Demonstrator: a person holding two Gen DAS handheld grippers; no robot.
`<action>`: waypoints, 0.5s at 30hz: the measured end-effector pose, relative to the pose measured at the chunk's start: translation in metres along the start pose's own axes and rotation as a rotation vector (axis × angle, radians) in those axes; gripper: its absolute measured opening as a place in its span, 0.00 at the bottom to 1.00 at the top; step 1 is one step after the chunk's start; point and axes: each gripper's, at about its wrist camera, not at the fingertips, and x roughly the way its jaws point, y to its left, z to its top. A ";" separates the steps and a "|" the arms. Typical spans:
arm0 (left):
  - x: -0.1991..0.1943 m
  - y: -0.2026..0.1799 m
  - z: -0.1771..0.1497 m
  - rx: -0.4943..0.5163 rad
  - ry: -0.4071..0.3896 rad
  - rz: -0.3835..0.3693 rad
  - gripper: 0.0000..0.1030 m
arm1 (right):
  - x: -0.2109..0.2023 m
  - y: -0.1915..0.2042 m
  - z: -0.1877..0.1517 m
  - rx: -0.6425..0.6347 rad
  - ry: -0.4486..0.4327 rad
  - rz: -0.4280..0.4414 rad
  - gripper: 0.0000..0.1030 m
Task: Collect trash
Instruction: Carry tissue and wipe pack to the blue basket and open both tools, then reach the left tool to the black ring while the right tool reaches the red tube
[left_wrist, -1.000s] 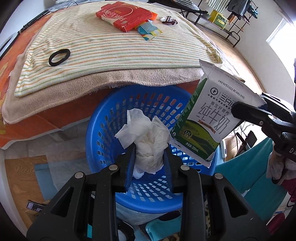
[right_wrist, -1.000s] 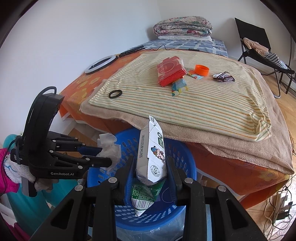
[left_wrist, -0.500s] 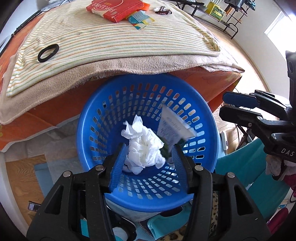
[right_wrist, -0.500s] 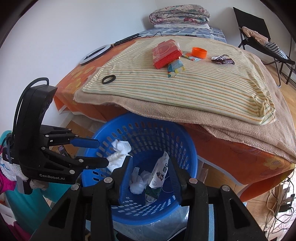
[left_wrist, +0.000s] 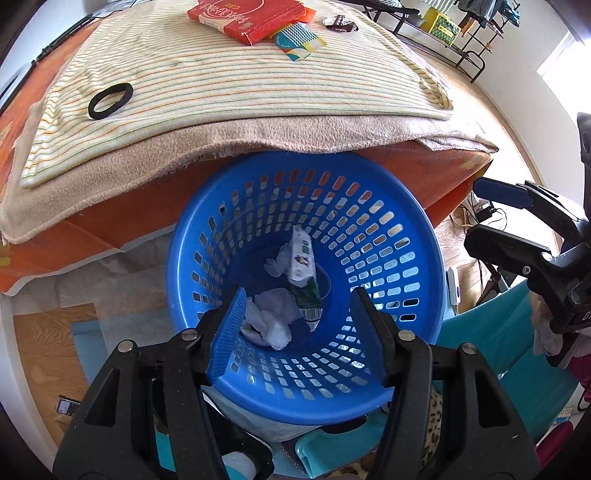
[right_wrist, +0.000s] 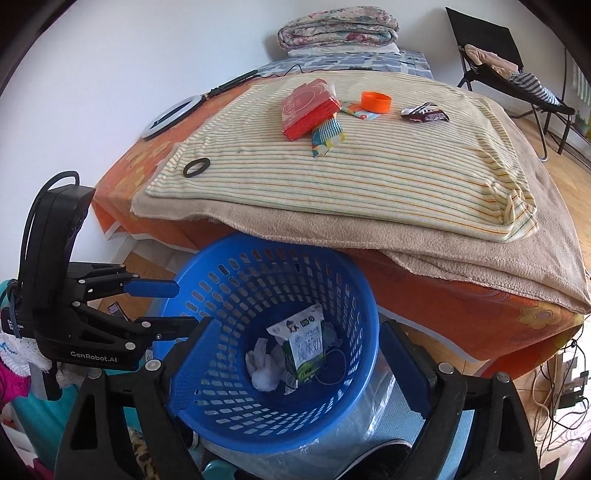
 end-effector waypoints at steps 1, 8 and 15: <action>-0.001 0.001 0.001 -0.002 -0.005 0.002 0.62 | 0.000 0.000 0.001 0.003 0.002 -0.006 0.90; -0.015 0.014 0.017 -0.037 -0.043 0.012 0.62 | -0.001 -0.002 0.009 0.011 -0.006 -0.024 0.97; -0.039 0.032 0.042 -0.066 -0.098 0.040 0.62 | -0.006 -0.008 0.021 0.048 -0.018 -0.011 0.98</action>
